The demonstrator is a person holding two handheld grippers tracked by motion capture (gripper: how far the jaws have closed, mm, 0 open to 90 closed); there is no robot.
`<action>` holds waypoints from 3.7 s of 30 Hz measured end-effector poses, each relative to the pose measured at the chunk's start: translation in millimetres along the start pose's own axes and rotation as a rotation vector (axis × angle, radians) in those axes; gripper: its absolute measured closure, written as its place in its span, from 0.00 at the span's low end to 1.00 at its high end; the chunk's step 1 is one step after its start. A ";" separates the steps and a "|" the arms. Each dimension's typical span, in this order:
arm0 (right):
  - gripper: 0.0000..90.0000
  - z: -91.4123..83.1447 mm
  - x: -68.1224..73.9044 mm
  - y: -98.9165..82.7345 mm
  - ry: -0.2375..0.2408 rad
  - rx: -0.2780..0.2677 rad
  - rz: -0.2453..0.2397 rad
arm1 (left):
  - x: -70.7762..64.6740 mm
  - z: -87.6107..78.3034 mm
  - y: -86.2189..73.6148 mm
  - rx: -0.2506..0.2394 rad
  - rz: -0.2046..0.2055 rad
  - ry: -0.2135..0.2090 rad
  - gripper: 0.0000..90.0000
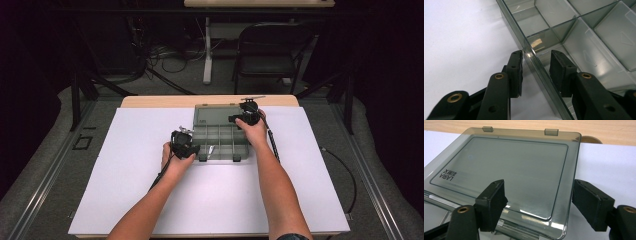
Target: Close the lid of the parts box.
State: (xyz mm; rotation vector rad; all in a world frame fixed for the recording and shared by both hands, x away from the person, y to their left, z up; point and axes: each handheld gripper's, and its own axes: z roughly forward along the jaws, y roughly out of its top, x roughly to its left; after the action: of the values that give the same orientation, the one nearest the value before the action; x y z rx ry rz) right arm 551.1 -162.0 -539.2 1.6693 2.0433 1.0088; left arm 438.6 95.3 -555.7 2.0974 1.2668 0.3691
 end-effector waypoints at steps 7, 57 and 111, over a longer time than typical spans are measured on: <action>0.29 1.9 -3.8 -0.2 0.027 0.013 0.022 | 0.1 0.0 0.1 0.000 0.001 -0.002 0.70; 0.29 6.8 -11.1 -2.1 0.087 0.079 0.066 | 0.4 0.1 0.1 0.000 0.003 -0.003 0.70; 0.91 -32.2 -18.2 -2.0 0.014 -0.119 -0.046 | 0.2 0.2 0.1 -0.002 0.008 0.002 0.70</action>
State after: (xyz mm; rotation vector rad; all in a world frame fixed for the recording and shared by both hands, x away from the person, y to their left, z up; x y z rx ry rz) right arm 534.0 -189.7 -521.4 1.5527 1.9802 1.1066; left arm 438.9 95.3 -555.7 2.1014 1.2591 0.3753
